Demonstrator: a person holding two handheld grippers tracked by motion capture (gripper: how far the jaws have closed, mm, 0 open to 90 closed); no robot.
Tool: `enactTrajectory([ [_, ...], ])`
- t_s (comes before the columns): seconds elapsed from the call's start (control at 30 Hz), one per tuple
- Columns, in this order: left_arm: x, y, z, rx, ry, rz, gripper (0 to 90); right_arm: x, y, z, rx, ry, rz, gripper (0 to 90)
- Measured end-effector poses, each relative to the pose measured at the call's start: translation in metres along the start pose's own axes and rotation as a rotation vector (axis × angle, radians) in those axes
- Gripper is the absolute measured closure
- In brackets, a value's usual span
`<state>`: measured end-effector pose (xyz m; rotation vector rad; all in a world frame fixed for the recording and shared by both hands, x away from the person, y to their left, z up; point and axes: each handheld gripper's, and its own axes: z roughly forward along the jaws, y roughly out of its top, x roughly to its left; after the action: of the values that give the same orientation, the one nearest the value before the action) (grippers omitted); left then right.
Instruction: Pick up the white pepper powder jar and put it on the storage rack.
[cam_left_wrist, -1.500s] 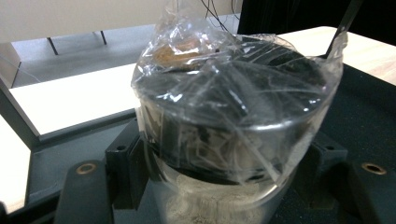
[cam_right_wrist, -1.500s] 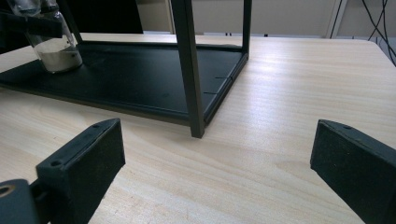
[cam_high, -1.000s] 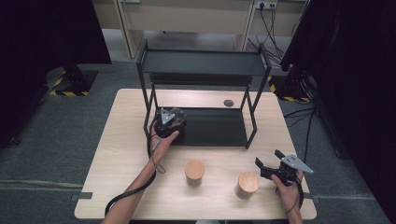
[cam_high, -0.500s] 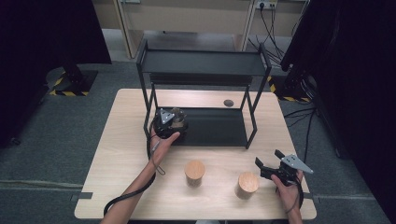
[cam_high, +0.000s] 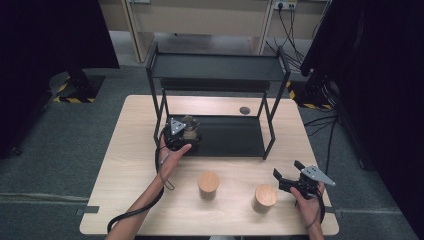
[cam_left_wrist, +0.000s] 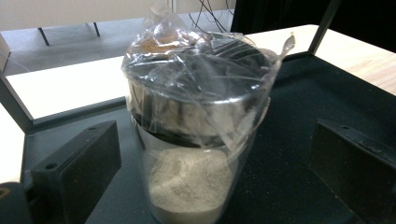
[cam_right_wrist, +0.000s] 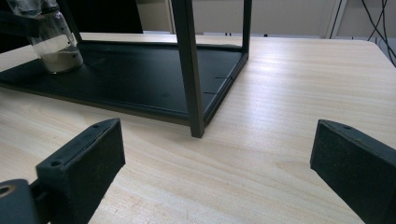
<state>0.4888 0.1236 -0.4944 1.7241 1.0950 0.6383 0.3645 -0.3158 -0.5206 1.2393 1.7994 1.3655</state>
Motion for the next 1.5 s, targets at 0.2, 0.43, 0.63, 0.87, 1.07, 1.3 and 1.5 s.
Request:
enactTrajectory([
  [0.2,-0.001,-0.002,-0.006,-0.012,-0.012,-0.003,2.1,0.000,0.000,0.000,0.000,0.000,-0.001,3.3],
  [0.43,-0.004,-0.007,-0.014,-0.026,-0.026,-0.017,2.3,0.000,0.000,0.000,0.000,0.000,-0.001,3.3],
  [0.63,-0.007,-0.011,-0.021,-0.049,-0.034,-0.018,2.3,0.000,0.000,0.000,-0.001,-0.001,-0.002,3.3],
  [0.87,-0.012,-0.014,-0.030,-0.078,-0.044,-0.004,2.6,0.000,0.000,0.000,-0.001,-0.001,-0.003,3.3],
  [1.07,-0.013,-0.016,-0.033,-0.076,-0.044,0.003,2.6,0.000,0.000,0.000,-0.001,-0.002,-0.003,3.3],
  [1.3,-0.018,-0.020,-0.038,-0.074,-0.055,0.014,2.7,0.000,0.000,0.000,0.000,-0.002,-0.005,3.3],
  [1.5,-0.022,-0.022,-0.040,-0.076,-0.061,0.016,2.7,0.000,0.000,0.000,0.000,-0.003,-0.005,3.3],
])
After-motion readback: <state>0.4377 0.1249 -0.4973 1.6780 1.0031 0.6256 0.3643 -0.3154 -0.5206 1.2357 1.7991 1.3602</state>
